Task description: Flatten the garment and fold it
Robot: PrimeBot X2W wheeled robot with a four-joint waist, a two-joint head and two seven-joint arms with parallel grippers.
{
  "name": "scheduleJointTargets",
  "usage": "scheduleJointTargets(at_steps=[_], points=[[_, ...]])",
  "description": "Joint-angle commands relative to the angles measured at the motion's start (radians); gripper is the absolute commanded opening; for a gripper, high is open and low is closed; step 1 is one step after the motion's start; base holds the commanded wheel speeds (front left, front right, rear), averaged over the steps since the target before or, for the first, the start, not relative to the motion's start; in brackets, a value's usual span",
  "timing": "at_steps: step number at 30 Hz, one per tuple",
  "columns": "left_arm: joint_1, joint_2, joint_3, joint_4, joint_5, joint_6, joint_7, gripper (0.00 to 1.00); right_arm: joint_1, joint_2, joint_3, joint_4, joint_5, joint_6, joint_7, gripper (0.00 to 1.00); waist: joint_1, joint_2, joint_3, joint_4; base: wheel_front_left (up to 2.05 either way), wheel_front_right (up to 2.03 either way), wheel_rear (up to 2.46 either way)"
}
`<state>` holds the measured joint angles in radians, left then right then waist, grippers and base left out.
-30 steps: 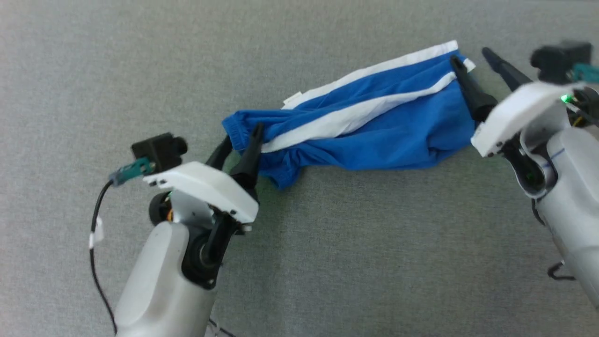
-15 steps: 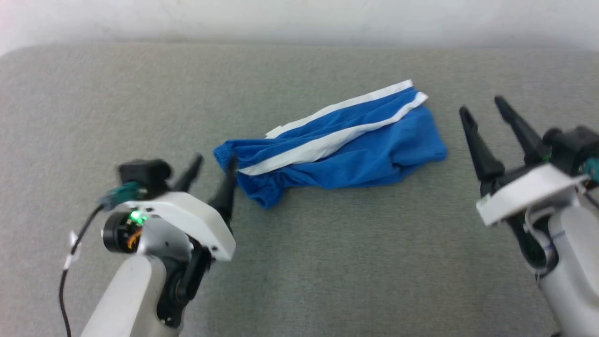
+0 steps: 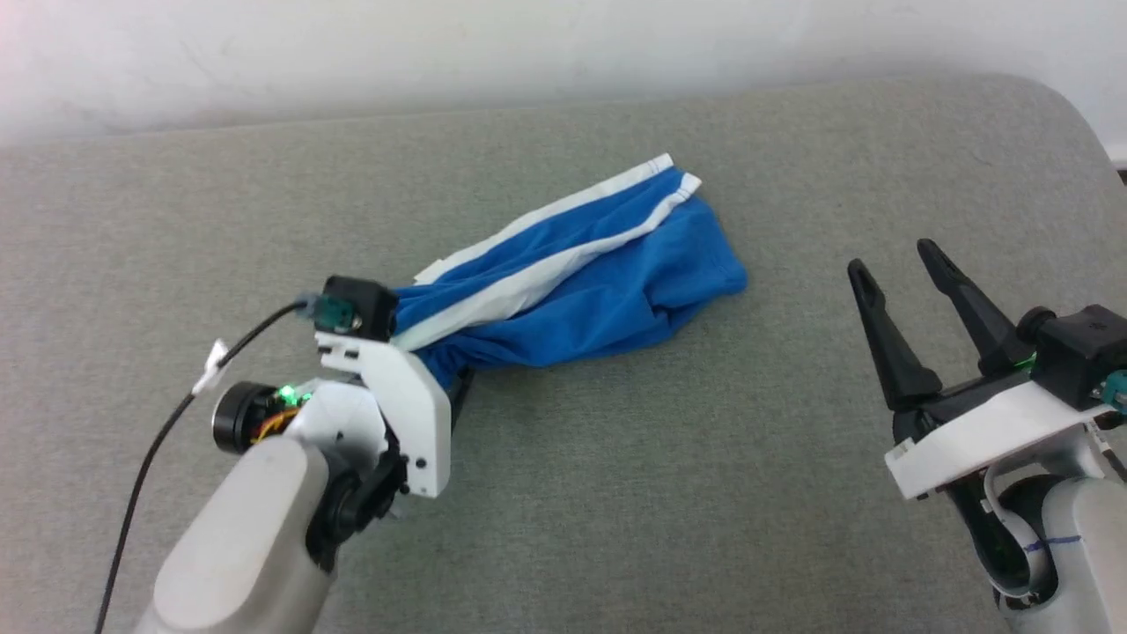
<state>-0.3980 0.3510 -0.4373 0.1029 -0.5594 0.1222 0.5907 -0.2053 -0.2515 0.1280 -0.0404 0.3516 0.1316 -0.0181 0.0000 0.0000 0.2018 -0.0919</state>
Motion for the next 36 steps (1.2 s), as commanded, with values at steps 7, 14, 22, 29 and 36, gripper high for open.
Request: scheduleJointTargets(at_steps=[7, 14, 22, 29, 36], points=[[-0.089, 0.022, -0.076, 0.182, 0.035, -0.036, 0.142, 1.0, 0.001, 0.015, 0.006, -0.018, 0.01, -0.001, 0.032, 1.0, 0.0, 0.0, 0.064, -0.056, 0.0, 0.0, 0.0], [-0.072, 0.022, -0.1, 0.207, 0.016, -0.051, 0.189, 0.0, -0.045, -0.023, 0.032, 0.046, 0.08, -0.001, 0.122, 1.0, 0.0, 0.0, 0.078, -0.047, 0.0, 0.0, 0.0], [-0.088, 0.01, -0.112, 0.094, 0.044, -0.058, 0.104, 0.0, -0.258, -0.084, 0.135, 0.292, 0.243, -0.001, 0.331, 1.0, 0.0, 0.0, 0.102, 0.05, 0.0, 0.0, 0.0], [-0.128, -0.018, -0.148, -0.005, 0.088, -0.073, 0.04, 0.0, -0.465, -0.102, 0.223, 0.526, 0.319, -0.001, 0.462, 1.0, 0.0, 0.0, 0.143, 0.147, 0.0, 0.0, 0.0], [-0.147, -0.034, -0.172, -0.043, 0.113, -0.084, -0.009, 0.0, -0.562, -0.104, 0.316, 0.734, 0.363, -0.001, 0.58, 1.0, 0.0, 0.0, 0.175, 0.188, 0.0, 0.0, 0.0]])
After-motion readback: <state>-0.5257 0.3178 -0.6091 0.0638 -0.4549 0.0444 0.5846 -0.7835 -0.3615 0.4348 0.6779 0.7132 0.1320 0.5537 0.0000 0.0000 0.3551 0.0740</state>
